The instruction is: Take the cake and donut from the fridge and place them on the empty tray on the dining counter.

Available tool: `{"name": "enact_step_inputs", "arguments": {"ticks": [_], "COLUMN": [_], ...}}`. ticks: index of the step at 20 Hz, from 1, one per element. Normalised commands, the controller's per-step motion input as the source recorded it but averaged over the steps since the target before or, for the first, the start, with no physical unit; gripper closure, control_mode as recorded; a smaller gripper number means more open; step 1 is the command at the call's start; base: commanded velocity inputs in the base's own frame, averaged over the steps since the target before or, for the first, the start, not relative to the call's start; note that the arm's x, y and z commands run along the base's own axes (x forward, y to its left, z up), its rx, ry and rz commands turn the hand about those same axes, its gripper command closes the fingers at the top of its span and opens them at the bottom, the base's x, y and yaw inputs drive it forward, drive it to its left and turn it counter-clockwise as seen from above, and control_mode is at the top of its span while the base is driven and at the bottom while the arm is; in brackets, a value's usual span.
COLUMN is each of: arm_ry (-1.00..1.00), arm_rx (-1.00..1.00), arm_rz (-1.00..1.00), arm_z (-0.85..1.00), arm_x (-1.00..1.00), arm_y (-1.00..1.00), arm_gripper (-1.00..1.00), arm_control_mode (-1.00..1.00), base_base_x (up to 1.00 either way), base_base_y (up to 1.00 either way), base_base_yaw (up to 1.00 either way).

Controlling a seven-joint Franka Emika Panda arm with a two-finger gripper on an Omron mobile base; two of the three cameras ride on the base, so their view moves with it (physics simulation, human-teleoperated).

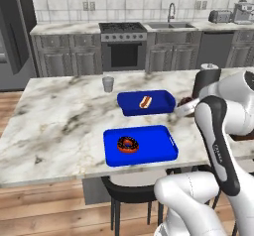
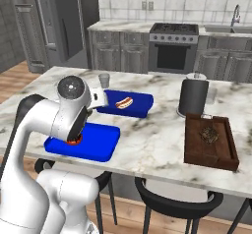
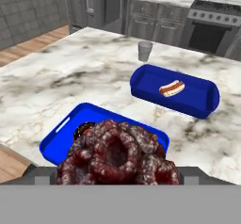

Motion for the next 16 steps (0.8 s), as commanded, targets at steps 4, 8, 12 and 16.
{"name": "enact_step_inputs", "arguments": {"ticks": [4,8,12,16], "arm_ry": [0.1,0.08,0.06,0.04], "arm_rx": [0.0,0.0,0.0,0.0], "arm_rz": [0.0,0.0,0.0,0.0], "arm_z": [-0.44,-0.37,-0.34,-0.33], "arm_x": [0.19,0.15,0.08,0.02], "arm_y": [0.0,0.05,0.13,0.19], "arm_gripper": [1.0,1.0,1.0,1.0], "arm_control_mode": [-1.0,-1.0,-1.0,-1.0], "base_base_x": [0.0,0.0,0.0,0.0], "base_base_y": [0.0,0.0,0.0,0.0], "base_base_yaw": [0.0,0.0,0.0,0.0]}}
